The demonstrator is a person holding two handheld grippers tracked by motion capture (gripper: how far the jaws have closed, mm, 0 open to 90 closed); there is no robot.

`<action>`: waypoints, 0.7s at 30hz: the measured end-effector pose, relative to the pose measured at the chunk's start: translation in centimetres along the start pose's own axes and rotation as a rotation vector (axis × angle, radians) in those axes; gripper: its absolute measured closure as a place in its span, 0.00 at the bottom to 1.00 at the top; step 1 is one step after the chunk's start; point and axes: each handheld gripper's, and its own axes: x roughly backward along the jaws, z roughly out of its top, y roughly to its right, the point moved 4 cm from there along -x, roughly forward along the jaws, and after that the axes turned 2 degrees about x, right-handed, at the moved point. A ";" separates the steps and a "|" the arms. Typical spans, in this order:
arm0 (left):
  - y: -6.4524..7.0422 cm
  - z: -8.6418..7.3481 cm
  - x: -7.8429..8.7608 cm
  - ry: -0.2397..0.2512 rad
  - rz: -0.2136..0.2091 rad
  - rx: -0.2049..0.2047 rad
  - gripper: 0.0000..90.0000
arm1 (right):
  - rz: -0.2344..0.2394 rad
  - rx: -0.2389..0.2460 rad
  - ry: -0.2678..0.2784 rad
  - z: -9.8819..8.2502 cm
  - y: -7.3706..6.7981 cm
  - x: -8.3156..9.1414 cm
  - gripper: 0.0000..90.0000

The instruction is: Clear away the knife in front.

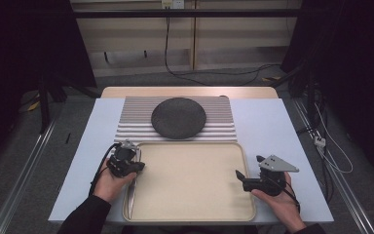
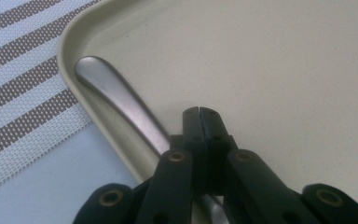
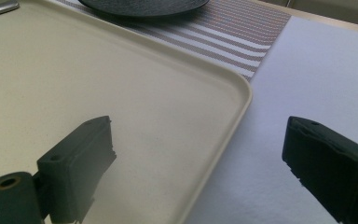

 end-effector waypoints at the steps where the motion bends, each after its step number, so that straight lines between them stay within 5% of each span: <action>1: 0.1 0.0 0.0 0.000 0.004 -0.004 1.00 | 0.001 0.000 0.000 0.0 0.0 0.0 0.10; 7: 0.2 0.1 0.0 0.007 0.007 -0.014 0.99 | 0.002 0.001 0.000 0.0 0.0 0.0 0.10; 13: 0.7 0.6 0.6 0.085 -0.011 -0.035 0.92 | 0.002 0.001 0.000 0.0 0.0 -0.1 0.10; 17: 1.0 1.0 1.0 0.140 0.016 -0.033 0.74 | 0.003 0.000 0.000 0.0 0.0 -0.1 0.10; 21: 1.2 1.4 1.3 0.185 0.043 -0.025 0.46 | 0.003 -0.003 0.001 0.0 0.0 -0.1 0.10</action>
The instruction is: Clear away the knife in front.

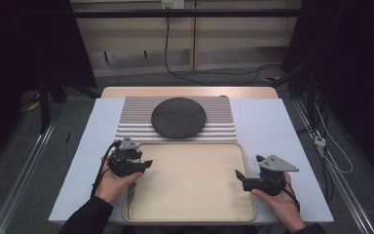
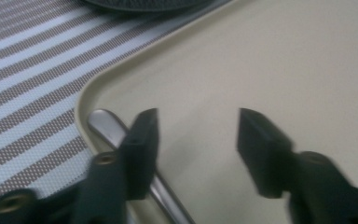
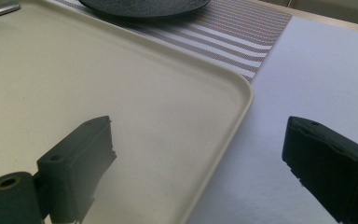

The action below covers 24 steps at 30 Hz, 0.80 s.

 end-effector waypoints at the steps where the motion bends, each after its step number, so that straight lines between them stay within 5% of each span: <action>1: 0.0 0.1 0.0 0.014 -0.003 0.007 0.40 | 0.000 -0.001 0.001 0.0 0.0 0.0 0.10; 4: -0.1 0.3 0.3 0.019 0.009 0.032 0.21 | 0.000 -0.002 0.001 0.0 0.0 0.0 0.10; 8: 0.0 0.4 0.9 0.040 -0.011 0.026 0.09 | 0.000 -0.002 0.001 0.0 0.0 0.0 0.10; 15: 0.2 0.0 2.6 0.107 0.056 0.016 0.08 | -0.002 -0.003 0.002 0.0 0.0 0.0 0.10; 24: -0.1 -1.5 3.7 0.135 0.062 0.016 0.08 | -0.010 -0.011 0.000 -0.2 0.2 0.3 0.10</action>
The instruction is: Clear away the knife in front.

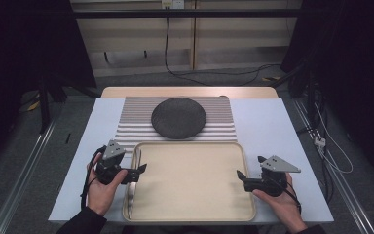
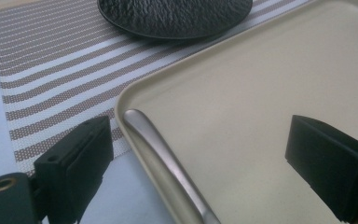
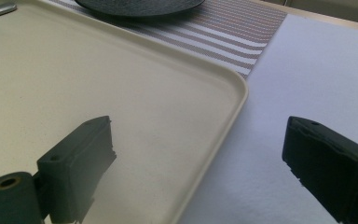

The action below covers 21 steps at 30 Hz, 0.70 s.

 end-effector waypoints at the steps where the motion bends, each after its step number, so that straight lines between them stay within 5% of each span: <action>1: 0.0 -0.2 0.1 -0.007 -0.007 0.005 0.08 | -0.001 0.000 0.001 0.0 0.0 0.0 0.10; 21: -2.0 -3.0 1.7 0.023 0.062 0.080 0.09 | -0.021 -0.017 0.001 -0.3 0.2 0.6 0.10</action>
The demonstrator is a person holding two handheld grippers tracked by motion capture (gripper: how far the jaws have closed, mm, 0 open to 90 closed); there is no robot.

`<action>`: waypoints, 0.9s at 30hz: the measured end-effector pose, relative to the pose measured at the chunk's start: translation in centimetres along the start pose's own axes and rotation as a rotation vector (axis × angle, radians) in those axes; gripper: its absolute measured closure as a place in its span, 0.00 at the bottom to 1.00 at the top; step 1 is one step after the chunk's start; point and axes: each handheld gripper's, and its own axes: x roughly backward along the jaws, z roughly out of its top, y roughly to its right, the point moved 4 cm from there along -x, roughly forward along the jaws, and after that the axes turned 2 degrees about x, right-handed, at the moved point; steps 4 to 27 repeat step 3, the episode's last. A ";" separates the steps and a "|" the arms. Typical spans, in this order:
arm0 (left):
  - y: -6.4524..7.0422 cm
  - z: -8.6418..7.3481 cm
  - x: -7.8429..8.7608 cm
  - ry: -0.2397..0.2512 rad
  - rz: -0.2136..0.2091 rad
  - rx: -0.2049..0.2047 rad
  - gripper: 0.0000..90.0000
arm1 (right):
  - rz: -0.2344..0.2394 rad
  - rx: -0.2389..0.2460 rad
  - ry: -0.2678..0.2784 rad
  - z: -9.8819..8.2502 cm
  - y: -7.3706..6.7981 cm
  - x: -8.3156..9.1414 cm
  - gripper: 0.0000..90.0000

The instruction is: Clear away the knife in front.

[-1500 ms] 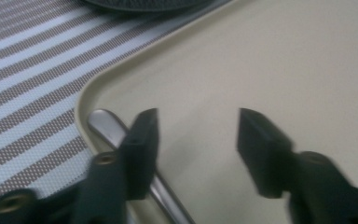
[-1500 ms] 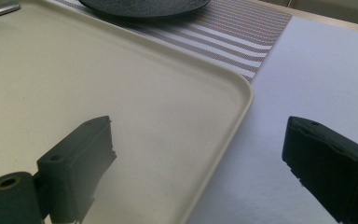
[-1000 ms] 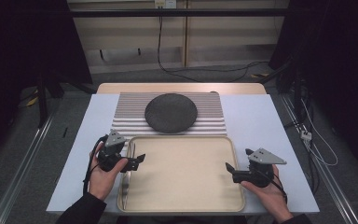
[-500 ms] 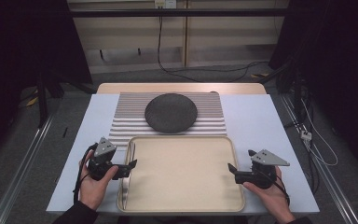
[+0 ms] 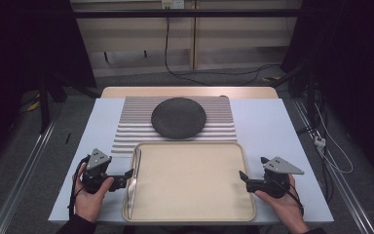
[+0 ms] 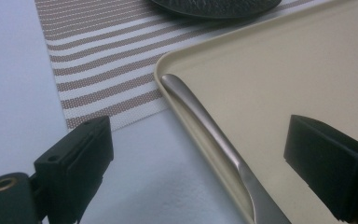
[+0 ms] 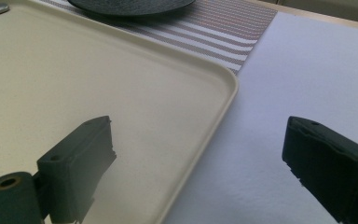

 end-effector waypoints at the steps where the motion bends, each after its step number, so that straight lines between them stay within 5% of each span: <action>1: 0.0 0.0 0.0 -0.002 -0.004 0.001 0.09 | 0.000 -0.002 0.000 0.0 0.0 0.0 0.10; 27: 0.1 0.0 -0.1 -0.008 -0.009 -0.005 0.09 | -0.002 -0.004 0.000 -0.1 0.1 0.0 0.10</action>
